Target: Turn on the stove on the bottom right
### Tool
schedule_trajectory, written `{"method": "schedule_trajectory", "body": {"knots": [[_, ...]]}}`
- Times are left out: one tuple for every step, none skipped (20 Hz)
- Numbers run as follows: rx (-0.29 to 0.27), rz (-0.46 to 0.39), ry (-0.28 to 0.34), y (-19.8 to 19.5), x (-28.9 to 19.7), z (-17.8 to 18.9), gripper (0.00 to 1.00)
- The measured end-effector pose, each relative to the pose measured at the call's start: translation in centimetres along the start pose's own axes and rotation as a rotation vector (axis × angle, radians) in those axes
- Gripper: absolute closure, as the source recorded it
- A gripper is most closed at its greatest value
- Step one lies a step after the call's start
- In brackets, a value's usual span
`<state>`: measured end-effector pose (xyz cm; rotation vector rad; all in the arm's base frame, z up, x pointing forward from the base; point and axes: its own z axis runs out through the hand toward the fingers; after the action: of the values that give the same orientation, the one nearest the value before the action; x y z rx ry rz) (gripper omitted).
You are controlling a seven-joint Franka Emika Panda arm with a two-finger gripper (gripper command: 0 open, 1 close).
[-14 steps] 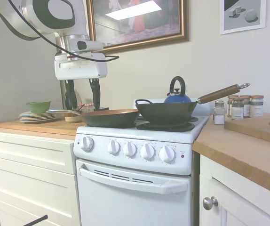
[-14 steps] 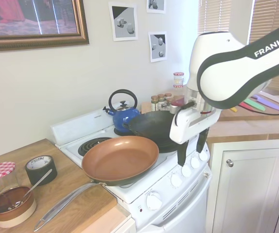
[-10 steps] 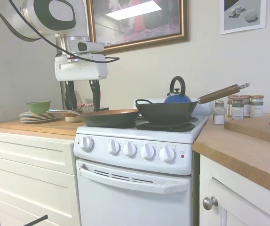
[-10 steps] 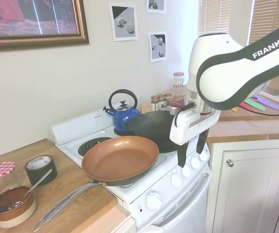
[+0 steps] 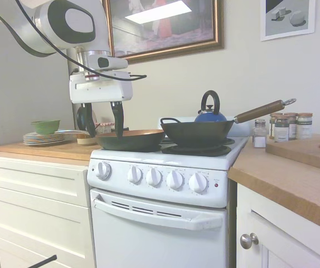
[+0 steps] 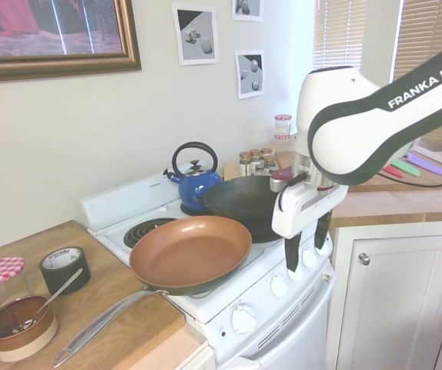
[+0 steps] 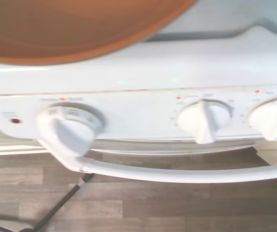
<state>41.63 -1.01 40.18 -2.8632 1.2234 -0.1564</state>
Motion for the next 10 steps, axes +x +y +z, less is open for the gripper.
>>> {"method": "schedule_trajectory", "body": {"knots": [[-0.002, 0.001, -0.003, 0.1, 0.3, 0.3, 0.0], [-0.003, 0.003, -0.005, 0.1, 0.5, 0.5, 0.0], [-0.003, 0.004, -0.006, 0.1, 0.8, 0.7, 0.0], [-0.004, 0.006, -0.008, 0.2, 1.1, 0.9, 0.0], [-0.004, 0.007, -0.011, 0.2, 1.6, 1.0, 0.0], [-0.004, 0.007, -0.015, 0.4, 2.1, 1.1, 0.0], [-0.004, 0.007, -0.018, 0.5, 2.6, 1.2, 0.0], [-0.004, 0.005, -0.023, 0.7, 3.2, 1.4, 0.0], [-0.005, 0.002, -0.027, 0.9, 3.9, 1.6, 0.0], [-0.006, 0.0, -0.031, 1.1, 4.6, 1.8, 0.0]]}}
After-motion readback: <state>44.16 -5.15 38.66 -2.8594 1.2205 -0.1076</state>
